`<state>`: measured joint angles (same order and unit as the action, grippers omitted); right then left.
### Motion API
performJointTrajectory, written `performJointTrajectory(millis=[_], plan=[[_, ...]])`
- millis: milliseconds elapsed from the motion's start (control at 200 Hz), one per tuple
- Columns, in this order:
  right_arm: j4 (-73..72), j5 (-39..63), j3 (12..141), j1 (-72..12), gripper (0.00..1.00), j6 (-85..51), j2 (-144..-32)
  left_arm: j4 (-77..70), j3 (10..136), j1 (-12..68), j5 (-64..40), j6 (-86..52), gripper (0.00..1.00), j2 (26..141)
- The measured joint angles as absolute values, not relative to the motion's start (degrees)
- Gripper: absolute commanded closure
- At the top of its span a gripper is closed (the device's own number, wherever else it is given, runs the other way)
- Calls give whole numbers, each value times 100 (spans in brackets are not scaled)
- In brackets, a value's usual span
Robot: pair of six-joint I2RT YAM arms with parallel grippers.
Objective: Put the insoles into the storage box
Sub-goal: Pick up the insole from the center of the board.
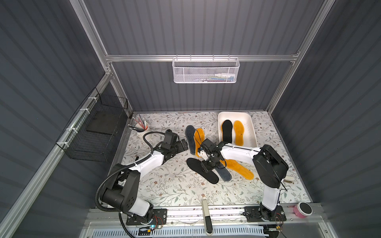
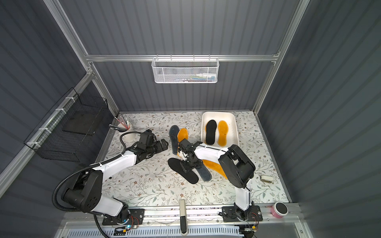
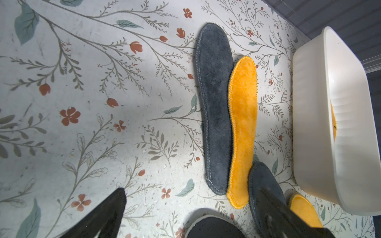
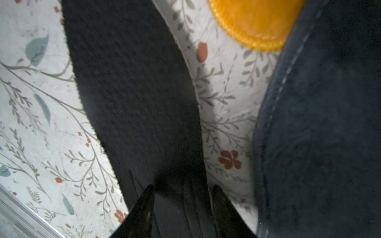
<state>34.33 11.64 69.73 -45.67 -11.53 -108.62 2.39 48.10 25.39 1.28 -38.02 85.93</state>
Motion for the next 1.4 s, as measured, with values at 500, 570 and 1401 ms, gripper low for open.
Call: performJointTrajectory(millis=[500,570,1401], plan=[[3284,628,6807,-4794,95,-1426,-10750,259,4707,2504,150,-3822,0,8591],[3201,620,6740,-4797,100,-1520,-10715,259,4707,2504,152,-3822,0,8571],[2333,915,6062,-4886,100,-1721,-9334,261,4589,2504,309,-3951,0,8394]])
